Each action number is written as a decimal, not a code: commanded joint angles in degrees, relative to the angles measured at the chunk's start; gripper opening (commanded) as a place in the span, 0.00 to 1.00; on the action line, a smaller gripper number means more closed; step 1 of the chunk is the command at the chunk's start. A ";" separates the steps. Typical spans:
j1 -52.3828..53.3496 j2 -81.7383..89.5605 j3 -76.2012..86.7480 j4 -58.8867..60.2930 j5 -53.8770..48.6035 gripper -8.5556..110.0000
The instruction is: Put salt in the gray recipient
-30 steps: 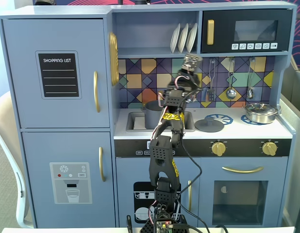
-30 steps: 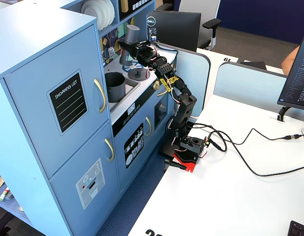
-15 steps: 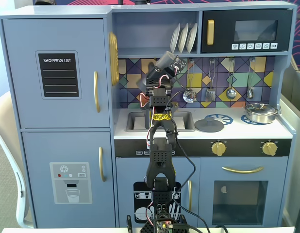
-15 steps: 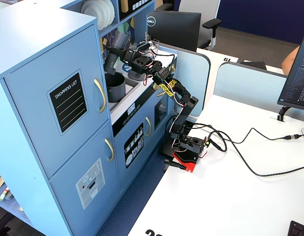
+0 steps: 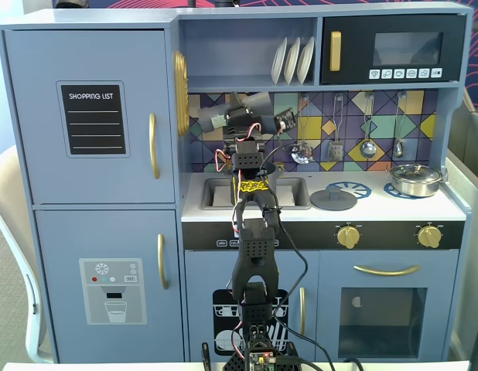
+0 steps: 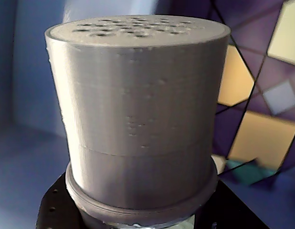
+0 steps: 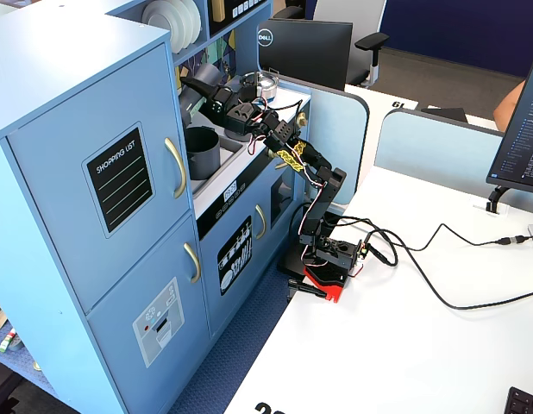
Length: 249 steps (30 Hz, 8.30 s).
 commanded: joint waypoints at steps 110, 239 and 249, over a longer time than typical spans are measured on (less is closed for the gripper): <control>-2.20 -0.53 0.97 -2.72 57.39 0.07; 55.37 -6.42 18.98 -16.61 -76.99 0.47; 55.11 22.76 37.53 3.78 -76.55 0.42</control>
